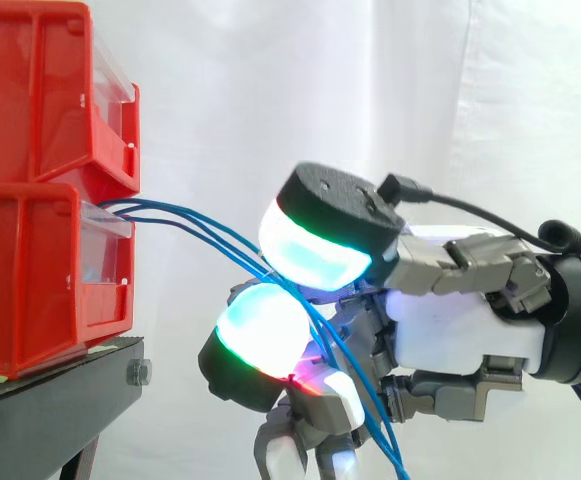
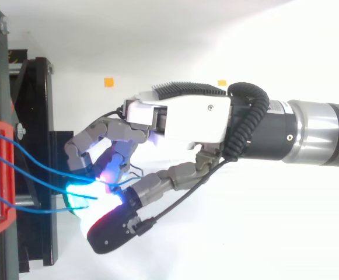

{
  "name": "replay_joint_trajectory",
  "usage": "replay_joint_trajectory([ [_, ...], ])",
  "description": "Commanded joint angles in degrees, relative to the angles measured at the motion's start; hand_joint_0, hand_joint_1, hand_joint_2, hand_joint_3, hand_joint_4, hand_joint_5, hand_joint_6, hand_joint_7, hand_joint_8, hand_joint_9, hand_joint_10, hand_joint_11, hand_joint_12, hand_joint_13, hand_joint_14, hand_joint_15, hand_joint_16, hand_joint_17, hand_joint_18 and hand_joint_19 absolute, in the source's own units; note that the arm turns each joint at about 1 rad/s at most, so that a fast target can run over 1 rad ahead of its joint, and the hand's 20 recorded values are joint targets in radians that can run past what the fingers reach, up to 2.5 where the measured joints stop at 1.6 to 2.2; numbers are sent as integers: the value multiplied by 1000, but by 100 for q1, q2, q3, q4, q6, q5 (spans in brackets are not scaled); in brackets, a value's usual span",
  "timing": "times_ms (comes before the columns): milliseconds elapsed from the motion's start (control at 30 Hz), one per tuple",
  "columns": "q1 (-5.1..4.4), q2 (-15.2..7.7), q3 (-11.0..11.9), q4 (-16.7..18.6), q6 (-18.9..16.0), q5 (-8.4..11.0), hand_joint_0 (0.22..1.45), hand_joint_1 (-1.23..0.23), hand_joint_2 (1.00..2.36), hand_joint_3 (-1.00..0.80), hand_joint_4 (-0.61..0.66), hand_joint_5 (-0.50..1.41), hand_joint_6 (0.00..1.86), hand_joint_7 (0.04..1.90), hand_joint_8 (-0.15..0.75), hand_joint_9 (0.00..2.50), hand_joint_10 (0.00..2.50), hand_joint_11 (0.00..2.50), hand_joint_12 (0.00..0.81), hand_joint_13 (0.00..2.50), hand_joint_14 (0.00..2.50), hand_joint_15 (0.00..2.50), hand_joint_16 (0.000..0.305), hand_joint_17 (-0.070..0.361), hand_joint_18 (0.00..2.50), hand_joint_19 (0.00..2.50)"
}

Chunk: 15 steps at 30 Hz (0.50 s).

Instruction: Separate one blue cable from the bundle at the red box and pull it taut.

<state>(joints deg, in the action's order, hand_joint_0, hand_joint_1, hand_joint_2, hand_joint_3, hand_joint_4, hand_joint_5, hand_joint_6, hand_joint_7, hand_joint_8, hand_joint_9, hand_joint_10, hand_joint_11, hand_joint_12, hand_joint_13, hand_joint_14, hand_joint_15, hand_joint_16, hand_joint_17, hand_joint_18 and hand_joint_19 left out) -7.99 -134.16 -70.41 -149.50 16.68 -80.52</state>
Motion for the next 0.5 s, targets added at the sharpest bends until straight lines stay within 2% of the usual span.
replay_joint_trajectory([
  [0,8,47,1,-26,11,-7,578,-427,1000,-500,331,-126,889,1264,405,1163,15,907,386,955,19,657,50,113,990,765],
  [67,-1,47,1,-26,20,-7,582,-346,1000,-500,319,-123,885,1273,407,1171,15,918,388,956,20,652,50,113,981,772],
  [267,-1,65,1,-26,64,2,592,-327,1000,-500,303,-119,879,1268,408,1197,16,914,385,955,21,657,50,113,974,792],
  [333,-1,65,1,-26,64,19,614,-419,1000,-488,306,-119,880,1260,409,1198,13,924,389,956,19,652,50,112,973,785],
  [467,-1,65,1,-9,64,19,599,-593,1013,-320,329,-119,876,1280,413,1187,18,936,392,953,21,654,51,114,981,775],
])
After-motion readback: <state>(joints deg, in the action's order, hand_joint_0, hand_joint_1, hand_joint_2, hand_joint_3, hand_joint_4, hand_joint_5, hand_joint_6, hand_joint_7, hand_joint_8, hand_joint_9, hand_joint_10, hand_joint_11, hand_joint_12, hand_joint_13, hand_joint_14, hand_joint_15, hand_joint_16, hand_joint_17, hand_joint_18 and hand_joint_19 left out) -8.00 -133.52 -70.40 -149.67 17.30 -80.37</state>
